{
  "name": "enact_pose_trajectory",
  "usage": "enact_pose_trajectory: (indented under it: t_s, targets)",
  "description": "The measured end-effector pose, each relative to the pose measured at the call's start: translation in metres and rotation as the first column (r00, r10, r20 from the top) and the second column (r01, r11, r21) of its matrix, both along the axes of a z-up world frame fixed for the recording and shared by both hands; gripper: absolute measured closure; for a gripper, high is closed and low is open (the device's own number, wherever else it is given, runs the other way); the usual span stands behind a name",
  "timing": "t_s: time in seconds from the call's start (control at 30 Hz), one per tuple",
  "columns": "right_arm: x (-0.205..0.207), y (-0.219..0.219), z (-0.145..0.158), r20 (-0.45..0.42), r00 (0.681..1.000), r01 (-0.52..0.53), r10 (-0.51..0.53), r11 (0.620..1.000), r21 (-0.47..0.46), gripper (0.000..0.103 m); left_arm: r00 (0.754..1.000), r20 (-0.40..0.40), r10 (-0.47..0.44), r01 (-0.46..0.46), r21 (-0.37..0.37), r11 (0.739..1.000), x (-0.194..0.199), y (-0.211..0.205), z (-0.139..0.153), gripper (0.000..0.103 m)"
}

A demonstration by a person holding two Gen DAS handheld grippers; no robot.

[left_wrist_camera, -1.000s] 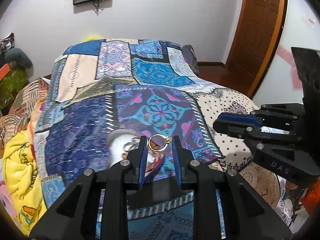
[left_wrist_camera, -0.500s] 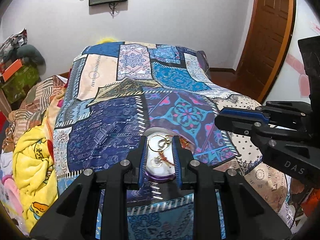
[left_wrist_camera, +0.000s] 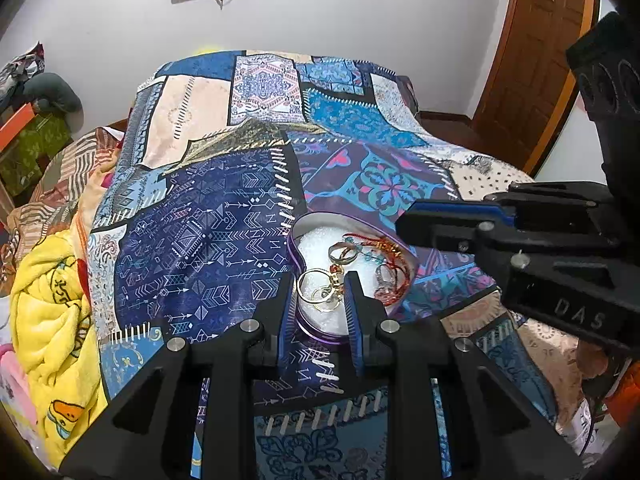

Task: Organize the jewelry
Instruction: 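Carry both rings over the heart box and lower them inside, then open both grippers to release the rings into the heart box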

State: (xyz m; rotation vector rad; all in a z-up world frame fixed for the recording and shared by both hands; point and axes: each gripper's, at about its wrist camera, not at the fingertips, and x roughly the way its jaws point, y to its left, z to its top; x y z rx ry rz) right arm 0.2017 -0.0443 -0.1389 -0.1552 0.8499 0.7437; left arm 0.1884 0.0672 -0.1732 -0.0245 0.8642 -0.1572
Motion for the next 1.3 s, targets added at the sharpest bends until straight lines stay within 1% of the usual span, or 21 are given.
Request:
enact_pose_trajectory:
  t_s: [0.2,0.47,0.67,0.8,0.9,0.97,1.1,1.23,1.3]
  targets:
    - [0.003,0.003,-0.014,-0.031,0.999,-0.017,0.016,1.0,-0.012,0.094,1.0,0.0,-0.007,0.007,-0.013,1.0,0.012,0.003,-0.002,0.08]
    - [0.006,0.006,-0.025,-0.053,0.997,-0.05,0.049,0.998,-0.03,0.094,1.0,-0.008,-0.02,0.019,-0.019,1.0,0.019,0.001,-0.007,0.08]
    - [0.012,0.005,-0.028,-0.065,0.997,-0.043,0.041,0.999,-0.028,0.094,0.999,-0.022,-0.025,0.024,-0.028,0.999,0.018,0.002,-0.01,0.08]
    - [0.015,0.003,-0.028,-0.084,0.996,-0.039,0.037,0.999,-0.024,0.094,0.999,-0.033,-0.025,0.023,-0.048,0.999,0.018,0.004,-0.012,0.08]
    - [0.014,0.004,-0.028,-0.085,0.996,-0.046,0.042,0.998,-0.034,0.093,0.999,-0.032,-0.027,0.026,-0.039,0.999,0.018,0.003,-0.012,0.08]
    - [0.012,0.004,-0.027,-0.076,0.996,-0.051,0.047,0.998,-0.045,0.092,0.999,-0.033,-0.028,0.026,-0.037,0.999,0.017,0.003,-0.011,0.079]
    - [0.008,0.005,-0.023,-0.052,0.997,-0.051,0.048,0.997,-0.056,0.082,1.0,-0.023,-0.018,0.018,-0.027,0.999,0.014,0.004,-0.006,0.076]
    - [0.006,0.002,-0.018,-0.037,0.999,-0.041,0.039,0.998,-0.057,0.081,1.0,-0.006,-0.012,0.012,-0.026,1.0,0.009,0.006,0.001,0.075]
    - [0.005,0.001,-0.015,-0.026,0.999,-0.032,0.03,0.998,-0.06,0.081,1.0,0.01,-0.007,0.007,-0.011,1.0,0.005,0.006,0.006,0.075]
